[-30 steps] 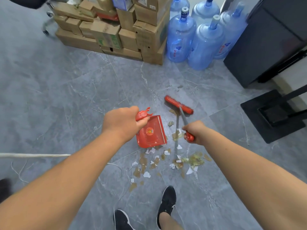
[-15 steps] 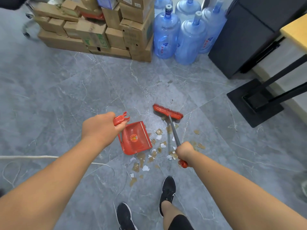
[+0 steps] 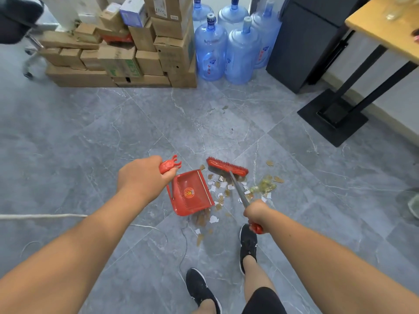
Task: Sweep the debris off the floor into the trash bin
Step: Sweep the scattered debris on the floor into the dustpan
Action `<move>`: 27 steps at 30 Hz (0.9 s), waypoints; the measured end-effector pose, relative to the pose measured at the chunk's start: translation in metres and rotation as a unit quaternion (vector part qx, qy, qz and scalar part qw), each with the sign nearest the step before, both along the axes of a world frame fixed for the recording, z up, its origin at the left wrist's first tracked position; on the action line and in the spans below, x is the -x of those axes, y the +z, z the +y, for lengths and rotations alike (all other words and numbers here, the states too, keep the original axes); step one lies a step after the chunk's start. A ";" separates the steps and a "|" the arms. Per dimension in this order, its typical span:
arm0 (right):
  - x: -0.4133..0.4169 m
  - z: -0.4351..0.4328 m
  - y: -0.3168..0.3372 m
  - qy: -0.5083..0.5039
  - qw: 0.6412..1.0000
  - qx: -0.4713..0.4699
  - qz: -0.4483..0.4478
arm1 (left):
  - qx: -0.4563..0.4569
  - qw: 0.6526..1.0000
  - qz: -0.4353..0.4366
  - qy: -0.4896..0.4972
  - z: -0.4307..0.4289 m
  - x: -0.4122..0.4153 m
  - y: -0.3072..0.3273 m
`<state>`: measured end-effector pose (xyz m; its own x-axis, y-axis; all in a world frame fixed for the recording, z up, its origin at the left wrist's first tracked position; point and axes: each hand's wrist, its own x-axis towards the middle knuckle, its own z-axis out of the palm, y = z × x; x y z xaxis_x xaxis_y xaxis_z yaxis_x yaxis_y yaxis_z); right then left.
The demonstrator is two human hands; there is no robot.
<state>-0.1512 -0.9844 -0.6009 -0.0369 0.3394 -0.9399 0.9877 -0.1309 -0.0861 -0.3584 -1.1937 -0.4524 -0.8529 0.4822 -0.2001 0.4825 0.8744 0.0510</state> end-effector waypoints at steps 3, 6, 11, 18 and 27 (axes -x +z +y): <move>-0.017 -0.022 -0.002 0.005 1.000 0.008 0.009 | -0.008 1.000 0.001 -0.007 -0.019 -0.009 0.006; -0.035 -0.044 -0.002 0.005 1.000 0.003 0.010 | -0.018 1.000 0.001 -0.012 -0.037 -0.016 0.010; -0.061 -0.075 -0.001 0.016 1.000 -0.014 0.023 | -0.035 0.999 0.015 -0.019 -0.067 -0.024 0.010; -0.086 -0.106 0.004 0.029 0.999 -0.002 0.017 | -0.025 0.999 0.023 -0.028 -0.092 -0.035 0.014; -0.101 -0.097 0.029 -0.038 0.997 -0.019 0.062 | -0.007 0.999 0.024 -0.045 -0.081 -0.049 0.034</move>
